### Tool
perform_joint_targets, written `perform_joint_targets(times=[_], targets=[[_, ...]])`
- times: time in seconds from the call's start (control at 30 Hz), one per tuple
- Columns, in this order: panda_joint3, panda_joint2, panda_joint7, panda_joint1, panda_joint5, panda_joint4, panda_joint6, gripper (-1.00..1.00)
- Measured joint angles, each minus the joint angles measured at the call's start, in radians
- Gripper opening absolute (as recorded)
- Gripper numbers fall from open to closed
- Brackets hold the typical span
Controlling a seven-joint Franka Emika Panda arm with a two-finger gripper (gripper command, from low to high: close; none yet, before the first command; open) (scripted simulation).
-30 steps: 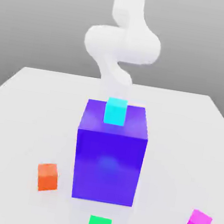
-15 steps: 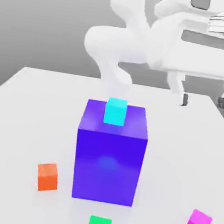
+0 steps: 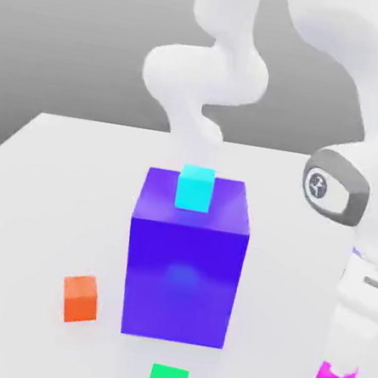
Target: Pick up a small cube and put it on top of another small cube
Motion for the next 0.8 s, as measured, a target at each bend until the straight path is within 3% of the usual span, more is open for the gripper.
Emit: perform_joint_targets(times=[0.03,0.07,0.3,0.47,0.7,0.8], targets=[[-0.012,0.036,0.008,0.01,-0.012,0.007,0.027,0.0],[-0.024,0.069,0.015,0.02,-0.021,0.014,0.053,-1.0],[-0.026,0.076,0.018,0.022,-0.025,0.016,0.057,-1.0],[0.009,-0.076,-0.02,-0.015,0.036,-0.017,-0.061,-1.0],[-0.159,-0.196,0.093,-0.196,0.149,-0.037,-0.155,-1.0],[-0.213,-0.159,0.129,-0.253,0.188,-0.031,-0.123,-1.0]])
